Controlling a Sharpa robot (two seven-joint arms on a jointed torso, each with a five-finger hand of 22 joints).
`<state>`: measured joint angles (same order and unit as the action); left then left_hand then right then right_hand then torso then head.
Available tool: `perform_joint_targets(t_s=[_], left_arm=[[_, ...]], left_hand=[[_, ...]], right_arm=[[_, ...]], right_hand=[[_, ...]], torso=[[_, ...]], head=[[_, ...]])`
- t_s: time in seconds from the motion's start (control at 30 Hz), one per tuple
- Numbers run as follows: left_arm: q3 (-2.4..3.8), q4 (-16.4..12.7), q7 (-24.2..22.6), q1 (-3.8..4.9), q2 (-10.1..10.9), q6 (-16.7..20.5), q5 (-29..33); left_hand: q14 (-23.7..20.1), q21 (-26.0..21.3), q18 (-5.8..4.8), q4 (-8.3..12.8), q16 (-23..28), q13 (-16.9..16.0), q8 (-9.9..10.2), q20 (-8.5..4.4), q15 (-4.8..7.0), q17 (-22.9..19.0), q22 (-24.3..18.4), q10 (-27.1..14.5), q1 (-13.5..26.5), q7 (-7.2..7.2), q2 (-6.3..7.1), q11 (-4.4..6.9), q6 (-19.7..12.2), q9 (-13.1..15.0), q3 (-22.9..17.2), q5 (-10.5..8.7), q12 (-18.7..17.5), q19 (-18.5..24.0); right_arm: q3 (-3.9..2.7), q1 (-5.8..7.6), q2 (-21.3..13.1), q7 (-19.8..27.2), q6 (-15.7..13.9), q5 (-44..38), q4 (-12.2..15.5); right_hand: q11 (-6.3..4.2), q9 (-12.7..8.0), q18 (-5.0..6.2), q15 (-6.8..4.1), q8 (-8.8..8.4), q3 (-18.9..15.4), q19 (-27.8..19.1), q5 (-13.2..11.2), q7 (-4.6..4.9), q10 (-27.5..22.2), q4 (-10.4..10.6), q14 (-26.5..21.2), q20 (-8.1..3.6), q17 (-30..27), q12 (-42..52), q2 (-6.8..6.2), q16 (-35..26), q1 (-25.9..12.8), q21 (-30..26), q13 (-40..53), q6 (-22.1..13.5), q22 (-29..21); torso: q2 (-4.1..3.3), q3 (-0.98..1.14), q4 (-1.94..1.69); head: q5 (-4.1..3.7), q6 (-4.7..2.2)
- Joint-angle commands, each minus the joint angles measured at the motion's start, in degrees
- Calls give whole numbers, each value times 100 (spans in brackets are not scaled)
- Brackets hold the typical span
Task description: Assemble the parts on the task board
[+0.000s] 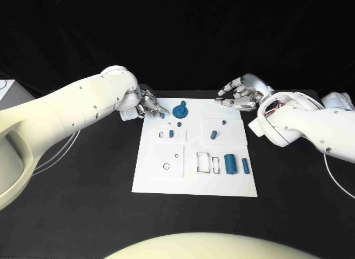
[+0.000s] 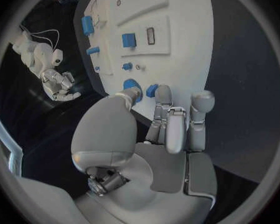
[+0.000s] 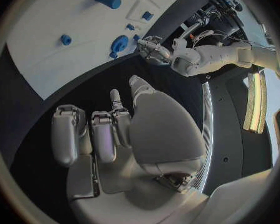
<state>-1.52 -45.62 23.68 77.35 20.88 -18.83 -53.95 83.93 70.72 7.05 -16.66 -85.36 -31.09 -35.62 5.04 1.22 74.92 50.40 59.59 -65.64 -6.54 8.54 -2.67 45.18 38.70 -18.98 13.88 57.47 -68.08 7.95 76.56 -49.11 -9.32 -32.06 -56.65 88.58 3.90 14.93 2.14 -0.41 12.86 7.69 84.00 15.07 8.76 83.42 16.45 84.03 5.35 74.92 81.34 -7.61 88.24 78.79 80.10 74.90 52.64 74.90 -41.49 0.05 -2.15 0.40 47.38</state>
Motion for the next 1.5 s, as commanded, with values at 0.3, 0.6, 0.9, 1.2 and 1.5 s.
perform_joint_targets(t_s=[0.3, 0.6, 0.9, 1.2, 1.5], left_arm=[[-12, 23, -13, -1, -28, 65, 50], [-13, 16, -3, -1, -35, 72, 139], [-13, 3, -53, -1, -24, 62, 306], [-18, -98, -99, -1, 57, 94, 386], [-18, -560, -183, 4, 365, 396, 508]], left_hand=[[229, 68, 65, 23, -57, 48, -116, -26, 33, 687, 80, 0, -343, 56, -306, 85, 78, 16, -242, 4, 35, -46], [245, 105, 55, 73, -80, 93, -358, -74, 88, 708, 140, 20, -652, 131, -432, 150, 70, 195, -515, -16, 34, -79], [245, 124, 49, 416, -92, 170, -581, -109, 118, 703, 170, 11, -1065, 150, -397, 175, -124, 428, -1372, -6, -6, -79], [240, 188, 46, 1136, -108, 239, -815, -78, 85, 693, 228, 27, -576, 88, -26, 140, -182, 688, -2847, 50, 5, -61], [385, 422, -10, 1516, -249, 229, -894, -122, 139, 983, 586, 201, -139, 145, 141, 196, 40, 747, -3334, 550, 116, -264]], right_arm=[[-3, 3, 7, 23, 20, -46, -2], [-3, 3, 9, 8, 44, -50, -10], [-3, 3, 10, -3, 71, -51, -19], [-3, 3, -1, -7, 84, -51, -23], [-2, 3, -27, -11, 90, -52, -28]], right_hand=[[-1, 5, 49, -7, 39, 22, 188, -14, -3, -33, 8, 506, -4, 1171, -15, 0, -37, -65, -39, 818, -39, 692], [-3, 6, 49, -8, 46, 30, 189, -12, -5, -31, 8, 506, -5, 1170, -14, 5, -38, -67, -40, 819, -38, 692], [-3, 6, 49, -8, 46, 30, 189, -12, -5, -31, 8, 506, -5, 1170, -14, 5, -38, -67, -40, 819, -38, 692], [-3, 6, 49, -8, 46, 30, 189, -12, -5, -31, 8, 506, -5, 1170, -14, 5, -38, -67, -40, 819, -38, 692], [-4, 7, 47, -9, 52, 34, 191, -8, -6, -23, 8, 506, -6, 1172, -5, 6, -37, -70, -36, 825, -36, 696]], torso=[[-6, 8, 5], [-2, 9, -1], [-2, 9, -5], [9, 11, -6], [21, 8, -19]], head=[[-14, 1], [-13, 23], [-11, 26], [-11, 25], [0, 24]])
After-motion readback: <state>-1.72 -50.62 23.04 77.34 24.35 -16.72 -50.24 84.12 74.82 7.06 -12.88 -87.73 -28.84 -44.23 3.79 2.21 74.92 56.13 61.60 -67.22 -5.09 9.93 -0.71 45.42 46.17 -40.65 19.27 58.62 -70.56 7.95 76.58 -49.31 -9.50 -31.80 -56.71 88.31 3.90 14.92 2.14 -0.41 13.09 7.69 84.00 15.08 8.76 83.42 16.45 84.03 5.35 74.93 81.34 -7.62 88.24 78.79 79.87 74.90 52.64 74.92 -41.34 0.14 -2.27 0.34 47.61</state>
